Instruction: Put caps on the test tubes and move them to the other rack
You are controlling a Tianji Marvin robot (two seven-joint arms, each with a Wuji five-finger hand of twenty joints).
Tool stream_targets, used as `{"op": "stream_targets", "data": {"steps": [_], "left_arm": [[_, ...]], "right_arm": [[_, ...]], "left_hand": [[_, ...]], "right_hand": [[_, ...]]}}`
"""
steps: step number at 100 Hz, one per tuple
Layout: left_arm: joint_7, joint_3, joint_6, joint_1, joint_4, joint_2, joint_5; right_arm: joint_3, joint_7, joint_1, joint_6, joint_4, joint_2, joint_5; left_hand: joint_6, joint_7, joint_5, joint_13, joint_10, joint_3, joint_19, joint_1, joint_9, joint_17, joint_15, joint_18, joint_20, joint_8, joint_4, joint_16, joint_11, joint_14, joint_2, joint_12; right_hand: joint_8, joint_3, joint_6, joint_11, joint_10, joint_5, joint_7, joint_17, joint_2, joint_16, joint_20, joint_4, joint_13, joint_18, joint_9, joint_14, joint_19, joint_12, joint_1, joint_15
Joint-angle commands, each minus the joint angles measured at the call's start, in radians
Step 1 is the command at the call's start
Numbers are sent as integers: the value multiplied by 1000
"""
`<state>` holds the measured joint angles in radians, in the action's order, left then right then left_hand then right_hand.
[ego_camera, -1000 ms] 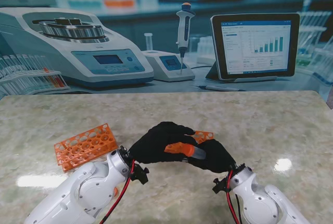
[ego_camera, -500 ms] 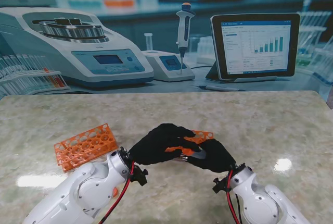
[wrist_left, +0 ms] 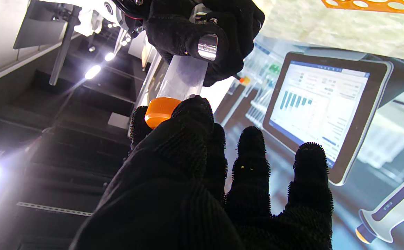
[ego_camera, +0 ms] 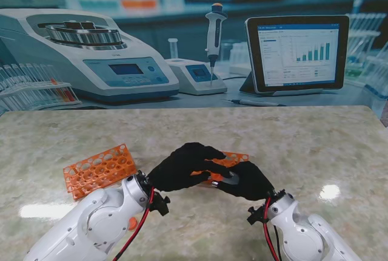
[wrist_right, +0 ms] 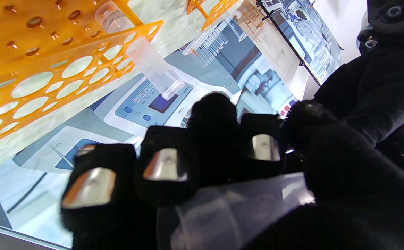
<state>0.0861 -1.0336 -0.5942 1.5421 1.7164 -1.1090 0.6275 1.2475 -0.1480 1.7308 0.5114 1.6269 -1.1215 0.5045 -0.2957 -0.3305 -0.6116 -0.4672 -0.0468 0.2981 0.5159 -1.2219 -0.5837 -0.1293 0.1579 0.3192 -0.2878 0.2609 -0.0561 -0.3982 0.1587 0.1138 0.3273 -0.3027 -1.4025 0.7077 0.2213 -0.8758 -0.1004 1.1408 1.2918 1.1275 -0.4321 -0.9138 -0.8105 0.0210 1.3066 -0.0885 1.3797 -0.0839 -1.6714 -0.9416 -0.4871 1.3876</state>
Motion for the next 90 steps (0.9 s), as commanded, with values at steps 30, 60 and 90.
{"op": "stream_targets", "data": {"steps": [30, 60, 90], "left_arm": [[-5, -20, -9, 6, 22, 6, 4], [-38, -19, -13, 3, 29, 11, -13], [-94, -34, -21, 8, 46, 25, -28]], "right_arm": [[-7, 7, 6, 3, 5, -5, 0], [-7, 9, 6, 3, 6, -4, -1], [-6, 10, 7, 1, 6, -4, -4]], "left_hand": [[54, -68, -5, 51, 30, 92, -53, -69, 40, 21, -27, 16, -14, 10, 29, 22, -26, -2, -91, 36], [64, -45, 36, 75, 35, 109, -72, -36, 60, 36, -39, 17, -16, 1, 20, 32, -36, 1, -65, 47], [102, 17, 66, 101, 33, -1, -106, 84, 89, 55, -50, 20, -19, -31, 31, 44, -47, 4, -17, 54]], "right_hand": [[-20, -5, 1, -4, 1, 53, -4, 15, 60, -40, -5, 5, 15, -1, 21, -73, -34, -6, -27, 121], [-20, -5, 1, -4, 1, 53, -4, 15, 59, -40, -5, 5, 15, -1, 21, -72, -34, -7, -27, 120], [-20, -5, 1, -4, 0, 53, -4, 15, 59, -40, -5, 5, 15, -1, 21, -72, -34, -7, -27, 120]]}}
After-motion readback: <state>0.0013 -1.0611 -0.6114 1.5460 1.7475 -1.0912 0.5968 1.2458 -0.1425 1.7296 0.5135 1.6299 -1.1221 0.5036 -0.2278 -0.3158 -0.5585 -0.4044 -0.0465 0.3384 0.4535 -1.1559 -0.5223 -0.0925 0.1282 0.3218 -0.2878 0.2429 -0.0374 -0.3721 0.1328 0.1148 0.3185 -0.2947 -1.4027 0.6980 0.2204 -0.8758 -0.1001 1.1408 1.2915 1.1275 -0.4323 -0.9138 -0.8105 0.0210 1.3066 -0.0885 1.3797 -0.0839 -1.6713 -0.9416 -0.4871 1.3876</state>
